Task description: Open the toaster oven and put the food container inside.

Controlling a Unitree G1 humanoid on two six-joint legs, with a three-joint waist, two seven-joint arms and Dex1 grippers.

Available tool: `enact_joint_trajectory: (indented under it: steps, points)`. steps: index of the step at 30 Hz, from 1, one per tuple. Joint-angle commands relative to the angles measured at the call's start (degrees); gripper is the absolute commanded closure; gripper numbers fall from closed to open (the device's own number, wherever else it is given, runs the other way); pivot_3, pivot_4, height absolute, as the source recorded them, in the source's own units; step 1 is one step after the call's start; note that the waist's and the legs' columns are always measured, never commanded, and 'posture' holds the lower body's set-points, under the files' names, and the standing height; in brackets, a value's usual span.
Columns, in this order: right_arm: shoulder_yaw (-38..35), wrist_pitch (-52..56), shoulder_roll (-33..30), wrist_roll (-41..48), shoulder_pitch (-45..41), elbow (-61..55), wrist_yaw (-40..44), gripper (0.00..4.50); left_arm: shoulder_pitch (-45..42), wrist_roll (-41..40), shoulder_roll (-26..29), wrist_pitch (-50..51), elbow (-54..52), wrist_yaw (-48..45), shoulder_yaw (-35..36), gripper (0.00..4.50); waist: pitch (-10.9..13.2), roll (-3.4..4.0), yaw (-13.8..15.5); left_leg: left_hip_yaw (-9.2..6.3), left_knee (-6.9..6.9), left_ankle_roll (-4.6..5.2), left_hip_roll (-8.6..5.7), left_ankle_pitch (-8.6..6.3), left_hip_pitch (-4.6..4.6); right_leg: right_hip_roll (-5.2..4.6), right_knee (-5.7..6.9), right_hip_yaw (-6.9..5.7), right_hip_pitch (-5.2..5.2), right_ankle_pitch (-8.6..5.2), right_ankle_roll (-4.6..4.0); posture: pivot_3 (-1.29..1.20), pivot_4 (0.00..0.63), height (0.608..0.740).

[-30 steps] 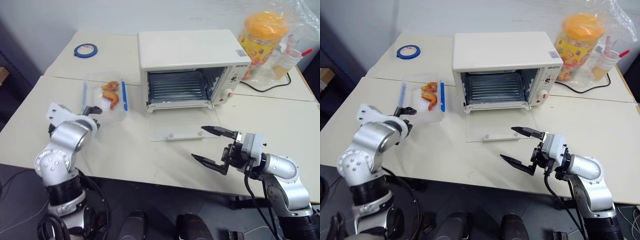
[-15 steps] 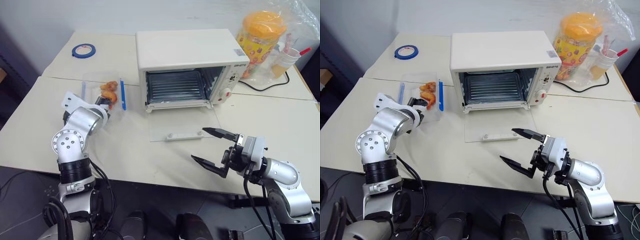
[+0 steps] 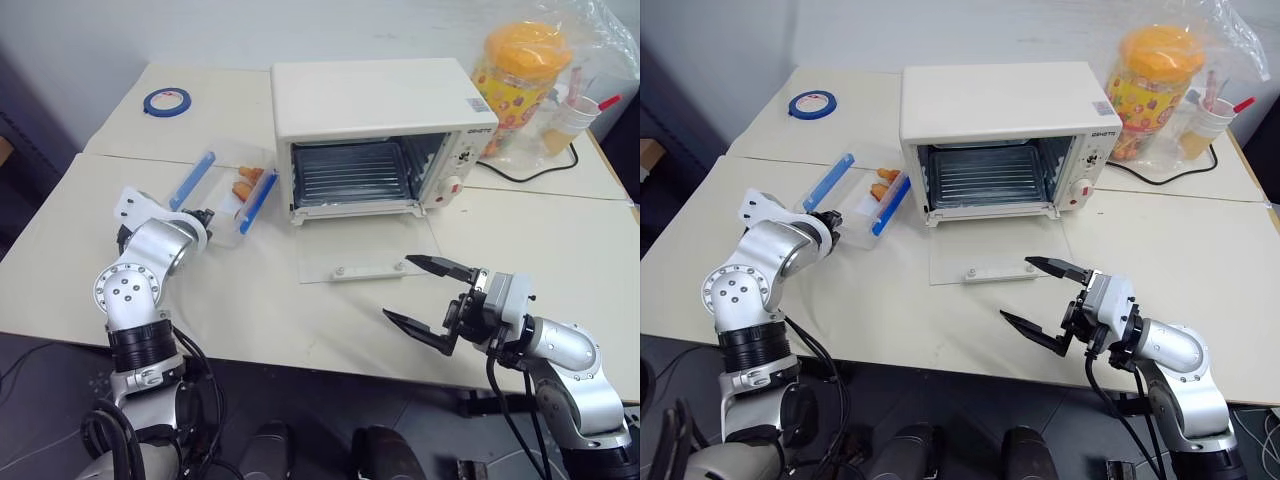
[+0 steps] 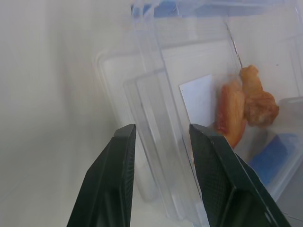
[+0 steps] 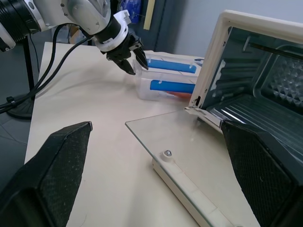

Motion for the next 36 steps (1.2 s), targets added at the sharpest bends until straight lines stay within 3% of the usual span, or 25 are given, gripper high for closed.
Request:
enact_joint_trajectory:
  steps: [1, 5, 14, 21, 28, 32, 34, 36]
  points:
    - [-1.01, -0.12, -0.52, 0.62, 0.23, -2.37, -0.47, 0.00, 0.43, 2.64, 1.69, 0.57, 1.74, -1.06, 1.81, 2.65, 0.00, 0.00, 0.01, 0.02, -0.02, 0.00, 0.01, 0.00, 0.02, 0.00, 0.00, 0.00, 0.00, 0.00, 0.00, 0.00, 0.150, 0.740]
    - [-0.85, -0.12, -0.34, 0.49, 0.31, -2.42, -0.80, 0.00, -0.09, 4.00, 2.50, 1.52, 3.92, -3.01, 2.26, 2.65, 0.00, 0.00, 0.01, 0.03, -0.01, -0.01, 0.01, 0.00, 0.03, 0.00, 0.01, 0.00, 0.00, 0.00, 0.00, 0.00, 0.150, 0.740]
    - [-0.84, -0.41, -0.29, 0.34, 1.17, -2.43, -1.37, 0.00, -0.47, 7.90, 3.04, 2.05, 3.93, -5.34, 3.62, 4.29, 0.00, -0.01, 0.19, 0.01, 0.00, -0.01, 0.01, 0.00, 0.03, -0.02, 0.02, 0.00, 0.01, 0.00, 0.00, 0.00, 0.150, 0.740]
    - [-0.67, -0.44, -0.30, 0.30, 1.21, -2.04, -1.43, 0.00, -1.53, 10.56, 8.02, 3.39, 3.11, -8.42, 5.96, 4.29, 0.00, -0.02, -0.36, 0.07, -0.04, -0.05, 0.07, 0.01, 0.03, 0.00, 0.04, -0.02, -0.06, 0.00, 0.00, 0.00, 0.150, 0.740]
    - [-0.71, -0.58, -0.50, 0.50, 1.17, -1.26, -0.68, 0.00, -6.52, 6.15, 22.06, 16.61, 7.05, -20.52, 7.14, 4.29, 0.10, -0.21, -0.10, -0.01, -0.07, -0.08, 0.04, 0.01, -0.08, 0.00, 0.08, -0.02, -0.16, 0.00, 0.00, 0.00, 0.150, 0.740]
    - [-1.14, -0.50, -0.79, 0.72, 0.60, -0.34, -0.17, 0.00, -8.18, 3.04, 33.54, 31.21, 13.73, -34.80, 5.77, 4.29, 0.10, -0.21, -0.11, 0.00, -0.14, -0.07, -0.01, 0.01, -0.08, 0.01, 0.11, -0.06, -0.15, 0.00, 0.00, 0.00, 0.150, 0.740]
    - [-2.21, -0.21, -1.45, 1.13, 0.83, -0.23, 0.09, 0.00, -7.12, 4.89, 40.40, 37.94, 14.61, -45.10, 1.63, 4.29, 0.19, -0.38, -0.13, -0.03, -0.17, -0.07, -0.02, 0.01, -0.04, -0.05, 0.21, -0.05, -0.15, 0.00, 0.00, 0.00, 0.150, 0.740]
    - [-2.91, -0.12, -1.92, 1.40, 1.17, -0.21, 0.27, 0.00, -6.94, 7.24, 43.48, 40.38, 14.85, -51.38, -1.35, 4.29, 0.21, -0.45, -0.48, 0.00, -0.19, -0.09, 0.03, 0.01, -0.10, 0.10, 0.36, -0.05, -0.27, -0.02, -0.02, 0.00, 0.150, 0.740]
